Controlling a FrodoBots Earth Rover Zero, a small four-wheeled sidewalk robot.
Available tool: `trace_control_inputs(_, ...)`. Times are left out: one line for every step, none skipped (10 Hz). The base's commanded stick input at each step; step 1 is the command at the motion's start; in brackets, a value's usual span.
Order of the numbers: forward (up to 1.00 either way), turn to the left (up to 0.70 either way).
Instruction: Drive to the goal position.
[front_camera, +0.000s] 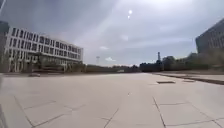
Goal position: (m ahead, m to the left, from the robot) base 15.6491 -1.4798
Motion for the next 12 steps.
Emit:
trace_control_inputs(0.70, 0.00)
trace_control_inputs(0.70, 0.00)
trace_control_inputs(0.70, 0.00)
trace_control_inputs(0.70, 0.00)
trace_control_inputs(0.70, 0.00)
trace_control_inputs(0.70, 0.00)
trace_control_inputs(0.70, 0.00)
trace_control_inputs(0.70, 0.00)
trace_control_inputs(0.70, 0.00)
trace_control_inputs(0.70, 0.00)
trace_control_inputs(0.70, 0.00)
trace_control_inputs(0.70, 0.00)
